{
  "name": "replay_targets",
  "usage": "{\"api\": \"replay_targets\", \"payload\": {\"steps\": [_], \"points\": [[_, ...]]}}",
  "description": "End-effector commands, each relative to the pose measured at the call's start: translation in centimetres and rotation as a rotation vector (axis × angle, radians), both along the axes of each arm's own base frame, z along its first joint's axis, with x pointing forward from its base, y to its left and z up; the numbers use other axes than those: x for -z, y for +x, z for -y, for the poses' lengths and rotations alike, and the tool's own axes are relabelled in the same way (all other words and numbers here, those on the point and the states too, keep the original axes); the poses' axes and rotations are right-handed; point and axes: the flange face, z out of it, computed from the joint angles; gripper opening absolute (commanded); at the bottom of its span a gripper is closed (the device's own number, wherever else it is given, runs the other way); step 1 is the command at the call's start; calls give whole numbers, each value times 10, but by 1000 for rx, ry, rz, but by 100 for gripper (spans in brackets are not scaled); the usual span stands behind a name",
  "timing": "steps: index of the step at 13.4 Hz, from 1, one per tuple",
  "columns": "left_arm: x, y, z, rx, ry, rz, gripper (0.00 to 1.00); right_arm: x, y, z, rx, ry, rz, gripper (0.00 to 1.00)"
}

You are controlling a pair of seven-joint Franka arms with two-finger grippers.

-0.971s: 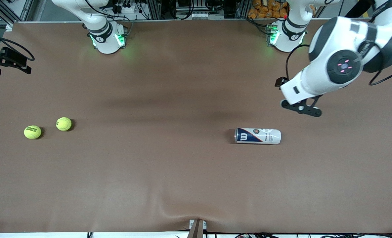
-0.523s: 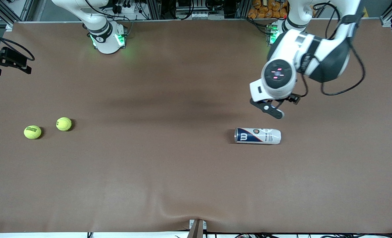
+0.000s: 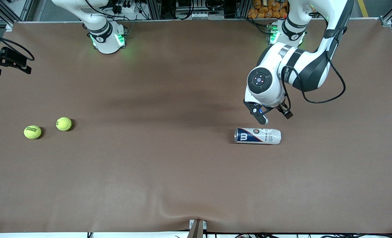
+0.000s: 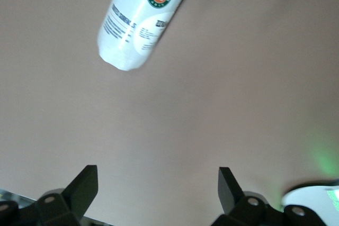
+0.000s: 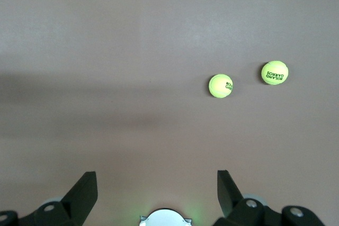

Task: Insert tennis ball vertically with right arm
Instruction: 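Move the left gripper over the lying white-and-blue ball can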

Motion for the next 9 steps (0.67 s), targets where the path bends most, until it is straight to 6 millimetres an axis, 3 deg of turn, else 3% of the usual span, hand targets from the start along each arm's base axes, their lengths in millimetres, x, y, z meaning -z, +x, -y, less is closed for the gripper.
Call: {"api": "replay_targets", "payload": {"steps": [1, 9], "points": [[16, 1, 2, 161, -19, 9, 100, -3, 0, 3, -1, 16, -1, 100], [80, 23, 3, 443, -34, -131, 100, -3, 0, 3, -1, 16, -1, 100]]}}
